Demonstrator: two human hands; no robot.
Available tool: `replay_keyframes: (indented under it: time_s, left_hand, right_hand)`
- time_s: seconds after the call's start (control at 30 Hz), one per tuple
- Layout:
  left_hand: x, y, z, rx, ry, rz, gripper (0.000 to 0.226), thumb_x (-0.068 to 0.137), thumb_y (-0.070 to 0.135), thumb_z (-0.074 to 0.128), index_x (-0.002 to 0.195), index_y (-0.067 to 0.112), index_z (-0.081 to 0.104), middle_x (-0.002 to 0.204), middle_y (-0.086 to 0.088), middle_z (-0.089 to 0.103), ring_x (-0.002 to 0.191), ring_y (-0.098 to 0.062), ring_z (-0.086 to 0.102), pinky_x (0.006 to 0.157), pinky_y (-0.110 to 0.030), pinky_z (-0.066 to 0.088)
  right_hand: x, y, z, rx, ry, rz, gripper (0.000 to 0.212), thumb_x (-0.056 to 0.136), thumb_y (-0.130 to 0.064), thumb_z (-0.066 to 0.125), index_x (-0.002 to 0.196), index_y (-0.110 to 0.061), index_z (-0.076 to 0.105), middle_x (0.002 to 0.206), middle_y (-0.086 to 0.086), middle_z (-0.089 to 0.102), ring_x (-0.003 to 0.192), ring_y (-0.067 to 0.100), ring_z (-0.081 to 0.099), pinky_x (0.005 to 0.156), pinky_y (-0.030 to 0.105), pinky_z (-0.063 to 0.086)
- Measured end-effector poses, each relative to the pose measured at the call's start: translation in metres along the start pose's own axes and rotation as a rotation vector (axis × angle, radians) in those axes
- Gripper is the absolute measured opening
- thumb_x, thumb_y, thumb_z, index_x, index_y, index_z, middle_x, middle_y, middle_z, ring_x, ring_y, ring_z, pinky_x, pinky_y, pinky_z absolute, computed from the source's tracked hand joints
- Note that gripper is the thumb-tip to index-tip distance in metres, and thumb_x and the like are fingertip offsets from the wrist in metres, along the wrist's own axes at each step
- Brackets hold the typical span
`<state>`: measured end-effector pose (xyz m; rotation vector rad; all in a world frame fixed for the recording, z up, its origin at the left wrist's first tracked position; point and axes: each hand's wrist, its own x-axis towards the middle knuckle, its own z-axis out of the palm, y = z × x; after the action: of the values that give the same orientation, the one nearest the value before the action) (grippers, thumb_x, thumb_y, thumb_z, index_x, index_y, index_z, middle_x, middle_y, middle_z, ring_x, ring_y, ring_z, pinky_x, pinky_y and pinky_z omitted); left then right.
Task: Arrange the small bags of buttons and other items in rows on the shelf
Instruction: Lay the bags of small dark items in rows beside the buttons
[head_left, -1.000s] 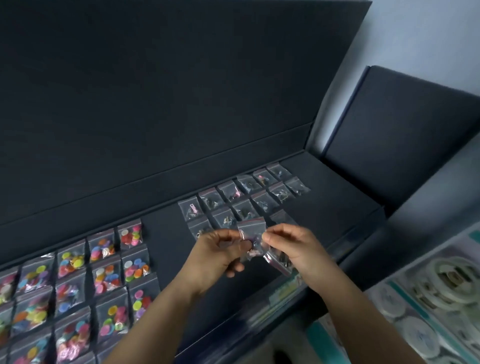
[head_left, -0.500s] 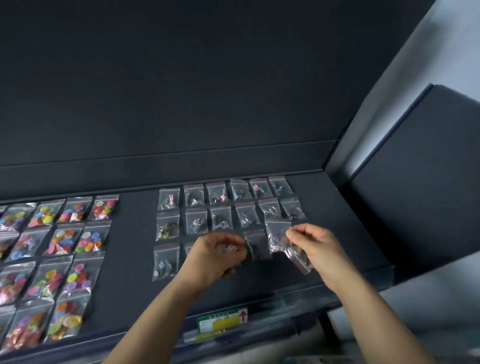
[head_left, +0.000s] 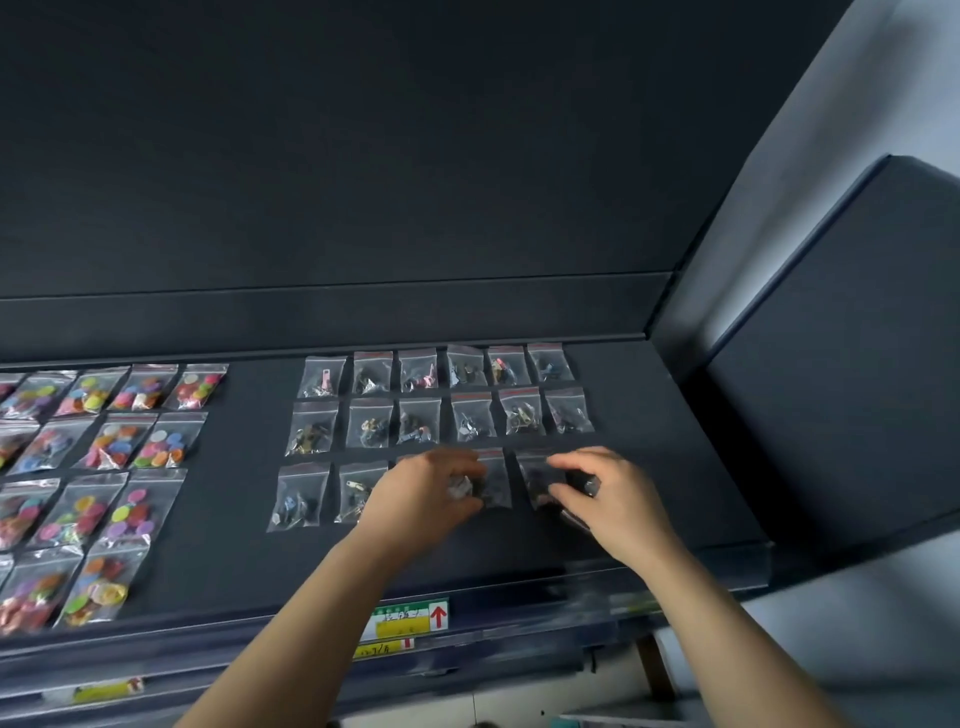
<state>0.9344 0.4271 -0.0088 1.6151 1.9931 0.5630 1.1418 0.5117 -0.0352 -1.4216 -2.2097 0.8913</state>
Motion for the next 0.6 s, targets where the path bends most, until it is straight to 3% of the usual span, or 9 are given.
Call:
replay_keyframes:
  time_s: [0.13,0.4,0.53,0.6]
  left_hand:
    - [0.002,0.001,0.001,0.037,-0.017,-0.015,0.038,0.084,0.028,0.069,0.122,0.030,0.064,0.138,0.017,0.052,0.119,-0.008,0.054,0.096,-0.021,0.041]
    - [0.002,-0.004,0.004,-0.020,0.003,-0.036,0.034,0.084,0.026,0.070,0.117,0.028,0.067,0.134,0.013,0.056,0.118,-0.007,0.054,0.092,-0.015,0.037]
    - [0.003,-0.003,0.001,-0.085,0.024,-0.068,0.033,0.083,0.026,0.071,0.115,0.027,0.068,0.130,0.014,0.058,0.112,-0.006,0.057,0.087,-0.015,0.039]
    - [0.002,0.003,-0.002,-0.202,0.067,-0.099,0.030,0.082,0.024,0.071,0.112,0.026,0.069,0.113,0.009,0.068,0.087,-0.003,0.063,0.077,-0.018,0.047]
  right_hand:
    - [0.005,0.004,0.006,-0.072,-0.104,-0.081,0.031,0.085,-0.026,0.070,0.115,-0.030,0.069,0.125,-0.020,0.059,0.111,0.002,0.056,0.091,0.015,0.040]
    - [0.010,0.001,0.015,-0.084,-0.048,-0.076,0.029,0.085,-0.029,0.070,0.114,-0.029,0.070,0.122,-0.017,0.056,0.104,0.005,0.058,0.088,0.025,0.047]
    - [0.010,0.001,0.013,-0.039,-0.030,-0.086,0.028,0.084,-0.029,0.071,0.113,-0.028,0.071,0.120,-0.017,0.058,0.104,0.002,0.057,0.085,0.013,0.043]
    - [0.007,-0.003,0.005,0.155,0.035,-0.046,0.024,0.086,-0.028,0.069,0.109,-0.026,0.072,0.114,-0.016,0.063,0.099,-0.004,0.059,0.079,0.006,0.042]
